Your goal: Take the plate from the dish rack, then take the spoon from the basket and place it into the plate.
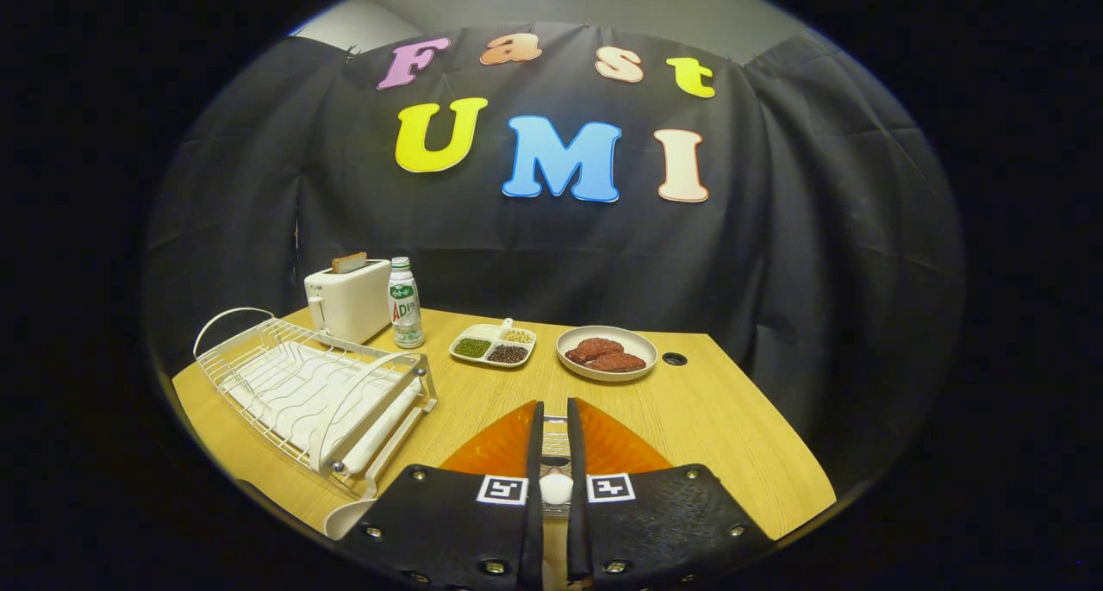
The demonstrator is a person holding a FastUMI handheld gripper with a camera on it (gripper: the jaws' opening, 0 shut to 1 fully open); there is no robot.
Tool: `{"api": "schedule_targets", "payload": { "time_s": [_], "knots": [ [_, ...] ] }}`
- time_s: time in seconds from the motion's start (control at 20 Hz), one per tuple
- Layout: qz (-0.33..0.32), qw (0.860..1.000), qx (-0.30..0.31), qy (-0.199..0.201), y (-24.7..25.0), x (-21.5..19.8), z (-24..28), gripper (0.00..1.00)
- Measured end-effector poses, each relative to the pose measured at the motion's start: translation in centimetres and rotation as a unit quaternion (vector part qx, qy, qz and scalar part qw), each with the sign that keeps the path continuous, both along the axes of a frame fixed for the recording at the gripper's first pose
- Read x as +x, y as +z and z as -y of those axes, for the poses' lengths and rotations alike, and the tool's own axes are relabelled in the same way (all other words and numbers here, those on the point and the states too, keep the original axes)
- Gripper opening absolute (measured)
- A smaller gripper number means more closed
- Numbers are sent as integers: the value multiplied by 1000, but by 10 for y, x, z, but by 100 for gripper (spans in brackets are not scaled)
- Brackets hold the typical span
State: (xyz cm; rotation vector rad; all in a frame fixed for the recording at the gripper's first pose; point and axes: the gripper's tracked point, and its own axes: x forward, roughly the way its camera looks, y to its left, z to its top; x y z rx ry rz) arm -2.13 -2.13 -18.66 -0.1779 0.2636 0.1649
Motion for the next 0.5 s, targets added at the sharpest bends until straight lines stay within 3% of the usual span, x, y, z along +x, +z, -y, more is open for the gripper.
{"api": "schedule_targets", "payload": {
  "time_s": [0.5],
  "knots": [
    [17, 1000, -2, -2, 81, -31, 9, 11]
  ]
}}
